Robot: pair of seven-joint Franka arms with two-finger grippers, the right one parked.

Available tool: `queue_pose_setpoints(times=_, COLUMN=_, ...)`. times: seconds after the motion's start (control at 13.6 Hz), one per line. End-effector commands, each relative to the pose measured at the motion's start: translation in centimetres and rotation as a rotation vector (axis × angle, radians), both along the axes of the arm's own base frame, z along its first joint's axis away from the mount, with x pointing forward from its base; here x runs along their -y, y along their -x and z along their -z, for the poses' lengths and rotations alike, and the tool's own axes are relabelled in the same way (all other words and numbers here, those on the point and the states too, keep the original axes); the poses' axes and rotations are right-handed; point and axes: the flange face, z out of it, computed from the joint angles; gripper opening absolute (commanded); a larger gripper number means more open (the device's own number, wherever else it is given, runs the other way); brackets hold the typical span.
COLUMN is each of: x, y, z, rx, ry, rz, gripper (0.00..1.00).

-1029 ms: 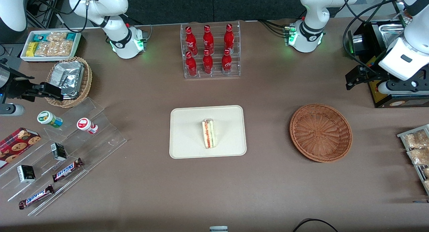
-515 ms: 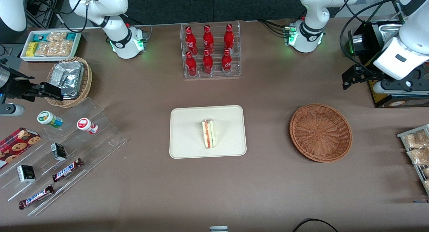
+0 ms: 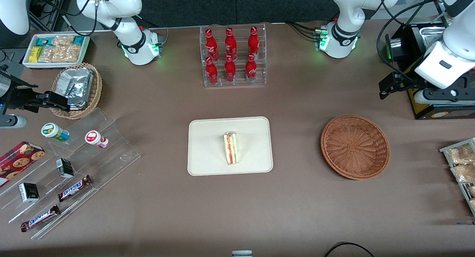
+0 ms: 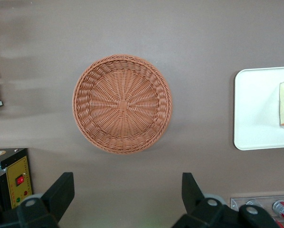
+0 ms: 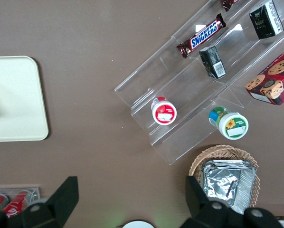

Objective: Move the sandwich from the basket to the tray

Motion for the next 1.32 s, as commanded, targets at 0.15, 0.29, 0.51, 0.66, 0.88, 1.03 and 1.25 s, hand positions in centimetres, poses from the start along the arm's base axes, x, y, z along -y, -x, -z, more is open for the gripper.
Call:
queue_pose_setpoints(times=0.15, x=0.4, y=-0.2, z=-0.6, rx=-0.012, ry=0.005, rz=-0.017, gripper=1.00)
queue_pose_setpoints(times=0.29, x=0.2, y=-0.3, z=-0.5, rx=-0.014, ry=0.005, rz=-0.020, gripper=1.00)
queue_pose_setpoints(times=0.51, x=-0.2, y=-0.2, z=-0.4, rx=-0.016, ry=0.008, rz=-0.025, gripper=1.00)
queue_pose_setpoints(times=0.66, x=-0.6, y=-0.2, z=-0.3, rx=-0.016, ry=0.012, rz=-0.032, gripper=1.00)
queue_pose_setpoints(times=0.88, x=-2.5, y=-0.4, z=0.0, rx=-0.016, ry=0.017, rz=-0.065, gripper=1.00)
queue_pose_setpoints(times=1.03, x=-3.4, y=-0.5, z=-0.1, rx=-0.018, ry=0.045, rz=-0.082, gripper=1.00)
queue_pose_setpoints(times=1.25, x=-3.1, y=-0.5, z=-0.1, rx=-0.020, ry=0.048, rz=-0.074, gripper=1.00)
